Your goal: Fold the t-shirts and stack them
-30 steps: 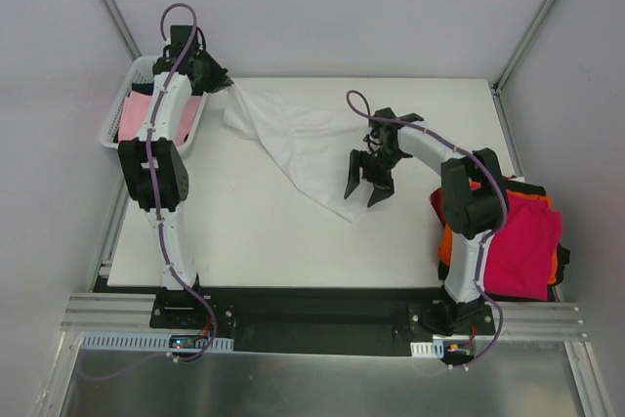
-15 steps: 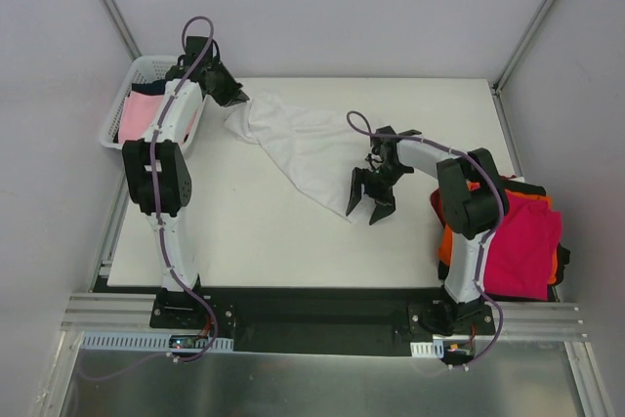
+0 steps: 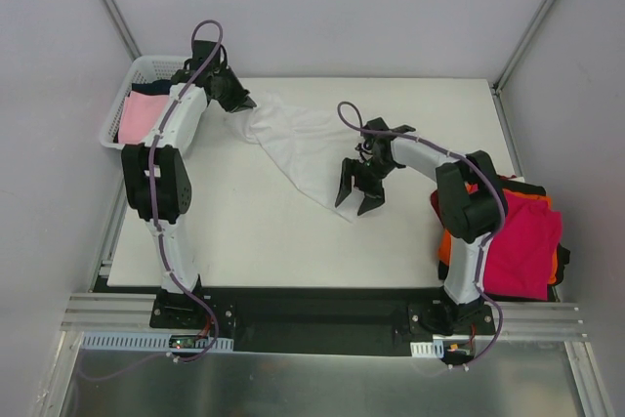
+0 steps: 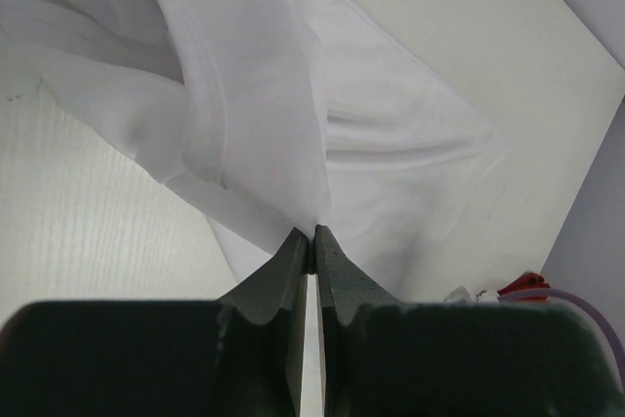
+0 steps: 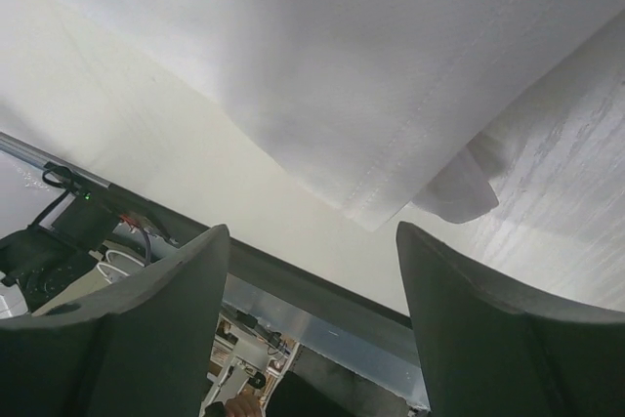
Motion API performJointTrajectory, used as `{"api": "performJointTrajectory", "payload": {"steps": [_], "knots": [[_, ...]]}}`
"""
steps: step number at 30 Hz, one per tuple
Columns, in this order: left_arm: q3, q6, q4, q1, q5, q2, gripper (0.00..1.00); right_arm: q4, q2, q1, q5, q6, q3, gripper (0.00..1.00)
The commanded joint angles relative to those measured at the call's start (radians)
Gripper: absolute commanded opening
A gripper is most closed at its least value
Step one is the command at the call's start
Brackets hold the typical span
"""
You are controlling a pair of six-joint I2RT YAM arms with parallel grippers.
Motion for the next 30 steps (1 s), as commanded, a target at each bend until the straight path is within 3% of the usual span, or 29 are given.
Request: {"api": "performJointTrajectory", "payload": {"steps": [1, 30], "knots": [[-0.008, 0.025, -0.003, -0.008, 0.023, -0.073, 0.04, -0.011, -0.073, 0.006, -0.007, 0.024, 0.028, 0.72], [-0.091, 0.074, -0.025, -0.007, 0.012, -0.139, 0.05, 0.119, -0.07, 0.023, 0.026, 0.079, -0.101, 0.72]]}}
